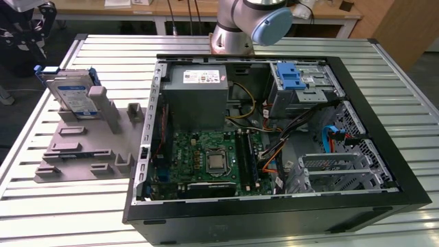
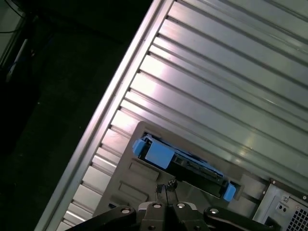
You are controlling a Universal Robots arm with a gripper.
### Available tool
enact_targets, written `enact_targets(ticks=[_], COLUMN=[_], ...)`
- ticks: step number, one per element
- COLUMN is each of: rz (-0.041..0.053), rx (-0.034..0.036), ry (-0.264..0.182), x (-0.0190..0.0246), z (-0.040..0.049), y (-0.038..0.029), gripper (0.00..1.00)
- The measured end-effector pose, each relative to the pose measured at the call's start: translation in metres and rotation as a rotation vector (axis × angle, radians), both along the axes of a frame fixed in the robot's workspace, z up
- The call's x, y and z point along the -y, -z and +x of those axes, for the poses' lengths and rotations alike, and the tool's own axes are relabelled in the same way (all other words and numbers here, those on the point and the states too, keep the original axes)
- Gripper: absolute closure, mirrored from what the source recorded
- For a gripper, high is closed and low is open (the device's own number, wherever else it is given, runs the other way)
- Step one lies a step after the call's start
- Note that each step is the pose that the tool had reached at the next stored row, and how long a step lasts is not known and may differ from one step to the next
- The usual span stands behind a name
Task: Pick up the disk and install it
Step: 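Pick up the disk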
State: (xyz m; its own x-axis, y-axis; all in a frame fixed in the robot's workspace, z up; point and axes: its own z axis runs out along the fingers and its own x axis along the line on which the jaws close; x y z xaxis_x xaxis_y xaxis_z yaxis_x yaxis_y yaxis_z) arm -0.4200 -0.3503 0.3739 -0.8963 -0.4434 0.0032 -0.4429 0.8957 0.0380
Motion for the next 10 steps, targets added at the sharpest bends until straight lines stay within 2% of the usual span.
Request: enact_targets(ticks=[10], rz=[-0.0037], rx=[0.0], ry=[-0.065], x=[0.0], z=[0.0], y=[0.0001], gripper=[0.89])
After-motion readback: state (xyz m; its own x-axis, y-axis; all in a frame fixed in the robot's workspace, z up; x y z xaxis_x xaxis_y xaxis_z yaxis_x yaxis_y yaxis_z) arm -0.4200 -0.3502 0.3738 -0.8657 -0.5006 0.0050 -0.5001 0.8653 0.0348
